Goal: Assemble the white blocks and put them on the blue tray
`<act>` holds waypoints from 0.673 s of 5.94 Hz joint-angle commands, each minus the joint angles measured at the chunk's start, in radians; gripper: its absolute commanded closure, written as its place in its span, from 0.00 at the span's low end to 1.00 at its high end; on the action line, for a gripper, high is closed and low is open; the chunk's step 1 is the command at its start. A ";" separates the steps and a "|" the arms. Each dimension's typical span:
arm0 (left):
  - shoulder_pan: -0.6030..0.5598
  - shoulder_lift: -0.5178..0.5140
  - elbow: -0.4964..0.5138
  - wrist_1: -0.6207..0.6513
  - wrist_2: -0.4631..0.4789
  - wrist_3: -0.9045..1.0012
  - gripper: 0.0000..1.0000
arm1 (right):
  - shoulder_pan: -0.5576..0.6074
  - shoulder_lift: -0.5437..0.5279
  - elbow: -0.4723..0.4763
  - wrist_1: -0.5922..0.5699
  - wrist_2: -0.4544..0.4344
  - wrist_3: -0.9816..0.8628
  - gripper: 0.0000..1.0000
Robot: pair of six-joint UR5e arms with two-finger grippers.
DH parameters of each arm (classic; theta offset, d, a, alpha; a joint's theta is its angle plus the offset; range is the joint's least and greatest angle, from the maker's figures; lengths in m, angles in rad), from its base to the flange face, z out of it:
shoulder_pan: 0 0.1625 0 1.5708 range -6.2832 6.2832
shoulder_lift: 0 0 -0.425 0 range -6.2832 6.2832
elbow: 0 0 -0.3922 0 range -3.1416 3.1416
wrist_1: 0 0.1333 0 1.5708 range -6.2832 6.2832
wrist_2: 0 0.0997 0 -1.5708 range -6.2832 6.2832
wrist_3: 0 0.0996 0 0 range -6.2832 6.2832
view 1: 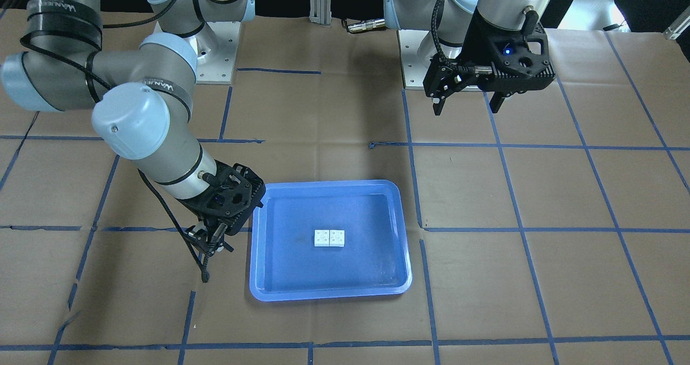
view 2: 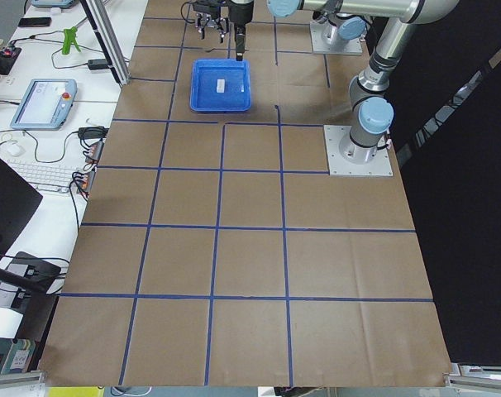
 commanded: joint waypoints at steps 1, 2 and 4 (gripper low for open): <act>0.000 0.000 -0.003 0.005 0.000 0.000 0.00 | -0.008 -0.062 -0.044 0.167 -0.086 0.301 0.00; 0.000 0.000 -0.003 0.007 0.000 0.000 0.00 | -0.011 -0.108 -0.051 0.227 -0.158 0.487 0.00; 0.000 0.000 -0.003 0.007 0.000 0.000 0.00 | -0.055 -0.201 -0.051 0.331 -0.246 0.729 0.00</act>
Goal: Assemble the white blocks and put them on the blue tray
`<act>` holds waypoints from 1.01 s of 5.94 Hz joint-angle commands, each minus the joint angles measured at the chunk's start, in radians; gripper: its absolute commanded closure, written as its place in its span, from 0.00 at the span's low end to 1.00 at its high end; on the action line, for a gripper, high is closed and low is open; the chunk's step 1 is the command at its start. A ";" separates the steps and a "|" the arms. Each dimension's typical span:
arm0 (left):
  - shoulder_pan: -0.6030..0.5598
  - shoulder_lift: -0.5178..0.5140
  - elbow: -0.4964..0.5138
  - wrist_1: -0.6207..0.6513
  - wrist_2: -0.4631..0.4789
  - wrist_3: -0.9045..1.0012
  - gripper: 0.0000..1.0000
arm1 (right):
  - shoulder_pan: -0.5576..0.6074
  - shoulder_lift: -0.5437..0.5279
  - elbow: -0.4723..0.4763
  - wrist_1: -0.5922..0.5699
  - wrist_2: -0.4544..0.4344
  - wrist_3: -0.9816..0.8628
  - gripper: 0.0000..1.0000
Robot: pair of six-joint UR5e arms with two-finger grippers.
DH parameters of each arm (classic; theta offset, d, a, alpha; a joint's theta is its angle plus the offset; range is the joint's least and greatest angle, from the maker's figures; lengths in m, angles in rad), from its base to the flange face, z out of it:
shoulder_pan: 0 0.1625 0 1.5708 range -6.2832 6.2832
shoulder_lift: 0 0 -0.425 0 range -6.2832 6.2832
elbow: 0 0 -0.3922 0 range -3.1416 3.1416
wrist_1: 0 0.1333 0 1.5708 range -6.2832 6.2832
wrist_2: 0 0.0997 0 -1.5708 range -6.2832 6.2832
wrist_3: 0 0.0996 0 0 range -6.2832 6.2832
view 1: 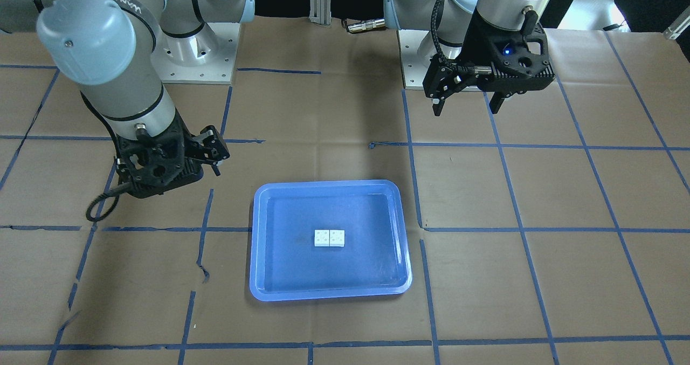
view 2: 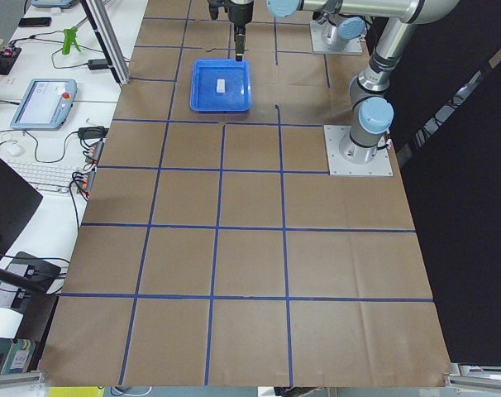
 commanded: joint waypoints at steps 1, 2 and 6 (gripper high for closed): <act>0.002 0.000 0.000 0.000 0.000 0.000 0.00 | -0.039 -0.100 0.004 0.097 -0.025 0.150 0.00; 0.000 0.000 0.000 0.002 0.000 0.000 0.00 | -0.043 -0.164 0.009 0.142 -0.022 0.154 0.00; 0.002 0.000 0.000 0.002 0.000 0.000 0.00 | -0.033 -0.203 0.012 0.163 -0.011 0.298 0.00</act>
